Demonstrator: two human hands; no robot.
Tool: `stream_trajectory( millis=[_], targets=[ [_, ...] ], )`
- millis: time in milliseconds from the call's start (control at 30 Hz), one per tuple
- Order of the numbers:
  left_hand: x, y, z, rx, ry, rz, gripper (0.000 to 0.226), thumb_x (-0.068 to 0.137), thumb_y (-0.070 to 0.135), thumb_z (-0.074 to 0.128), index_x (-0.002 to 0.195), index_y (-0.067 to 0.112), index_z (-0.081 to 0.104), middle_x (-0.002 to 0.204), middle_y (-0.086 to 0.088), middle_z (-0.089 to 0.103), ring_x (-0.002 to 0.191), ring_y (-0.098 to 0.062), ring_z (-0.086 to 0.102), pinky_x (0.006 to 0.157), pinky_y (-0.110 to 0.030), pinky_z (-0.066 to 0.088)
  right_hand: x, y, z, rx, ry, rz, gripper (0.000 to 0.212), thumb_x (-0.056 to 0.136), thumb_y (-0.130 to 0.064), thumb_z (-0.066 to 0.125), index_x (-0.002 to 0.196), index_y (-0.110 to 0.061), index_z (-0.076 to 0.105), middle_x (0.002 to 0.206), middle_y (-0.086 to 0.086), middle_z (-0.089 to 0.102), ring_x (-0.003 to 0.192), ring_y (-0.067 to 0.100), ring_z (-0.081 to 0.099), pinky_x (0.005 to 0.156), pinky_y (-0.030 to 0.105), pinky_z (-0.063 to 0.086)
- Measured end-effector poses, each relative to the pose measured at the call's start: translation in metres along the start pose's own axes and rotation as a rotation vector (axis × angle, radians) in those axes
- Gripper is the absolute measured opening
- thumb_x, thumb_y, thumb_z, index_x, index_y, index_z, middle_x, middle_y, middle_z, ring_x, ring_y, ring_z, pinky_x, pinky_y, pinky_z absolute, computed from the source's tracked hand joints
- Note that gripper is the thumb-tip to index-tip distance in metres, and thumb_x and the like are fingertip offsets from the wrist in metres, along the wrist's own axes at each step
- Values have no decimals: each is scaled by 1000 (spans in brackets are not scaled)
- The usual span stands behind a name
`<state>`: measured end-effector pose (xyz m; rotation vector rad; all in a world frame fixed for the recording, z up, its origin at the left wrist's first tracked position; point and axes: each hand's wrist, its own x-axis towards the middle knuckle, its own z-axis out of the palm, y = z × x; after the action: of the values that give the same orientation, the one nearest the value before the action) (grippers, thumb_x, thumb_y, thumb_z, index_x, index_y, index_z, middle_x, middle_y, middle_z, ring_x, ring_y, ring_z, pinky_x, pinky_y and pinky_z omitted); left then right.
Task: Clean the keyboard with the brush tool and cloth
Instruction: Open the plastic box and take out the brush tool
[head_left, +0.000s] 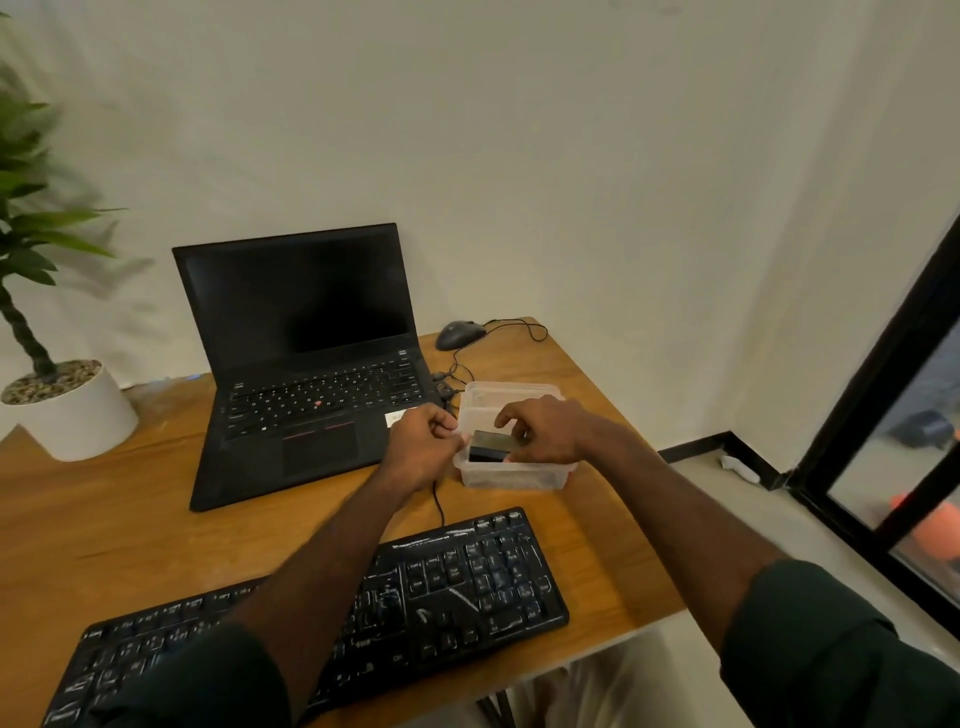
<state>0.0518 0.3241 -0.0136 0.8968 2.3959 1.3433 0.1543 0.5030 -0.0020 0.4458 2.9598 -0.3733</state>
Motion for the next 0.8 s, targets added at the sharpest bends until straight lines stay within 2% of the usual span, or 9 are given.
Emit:
stream_trajectory(
  millis=[100,200,300,367,467,533,633,700,800],
  targets=[
    [-2,-2,-3,-17,-7,-8,18,85,11,76,100,7,67,92,-4,66,81,-11,58,65,-16,46,-2,-1,-2,-5,15,-27,52,93,-48,63,140,-29,49,132,-2,64,122,21,55,103,45,38],
    [-6,-2,-6,-47,8,1,17,86,12,76,100,6,68,88,-1,65,77,-8,57,61,-13,42,-8,0,-3,82,113,-65,43,99,-44,55,138,-26,51,128,2,65,116,23,58,98,43,44],
    [-11,-2,-8,-143,23,41,18,88,16,75,102,7,68,88,-1,63,77,-7,56,61,-10,45,-16,-5,-1,373,309,-123,32,106,-36,41,128,-22,60,111,3,69,98,19,62,84,44,52],
    [-16,2,-10,-272,-17,68,21,89,15,73,107,5,69,92,-5,66,80,-9,59,65,-10,49,-22,-19,0,598,429,-154,33,109,-32,35,118,-18,63,99,4,68,87,20,64,76,44,54],
    [-30,12,-13,-479,-88,48,21,93,12,68,113,4,69,90,-4,70,75,-7,62,60,-11,48,-31,-51,3,935,459,-133,34,110,-32,32,116,-15,60,94,12,69,75,29,67,60,43,51],
    [-44,17,-16,-682,-106,-14,24,95,8,65,118,2,66,92,-8,72,67,-9,63,55,-15,46,-37,-72,8,1063,435,-123,30,110,-33,32,117,-17,57,90,13,69,67,33,68,51,39,48],
    [-64,8,-27,-829,-77,-72,26,96,9,63,121,11,64,108,-15,74,85,-24,69,65,-29,52,-42,-91,22,952,478,-147,21,108,-29,41,101,-21,59,84,11,70,63,30,71,55,47,58],
    [-81,-7,-39,-806,-48,-86,24,98,10,59,122,12,63,112,-13,73,94,-24,69,74,-35,56,-47,-97,35,806,480,-177,16,105,-25,50,93,-21,61,80,2,71,63,18,71,62,42,58],
    [-110,-33,-63,-780,-18,-131,23,101,11,54,122,13,61,115,-15,72,104,-29,70,85,-48,57,-59,-104,56,586,442,-202,10,101,-26,57,93,-28,63,84,-11,68,78,2,64,71,27,53]
  ],
)
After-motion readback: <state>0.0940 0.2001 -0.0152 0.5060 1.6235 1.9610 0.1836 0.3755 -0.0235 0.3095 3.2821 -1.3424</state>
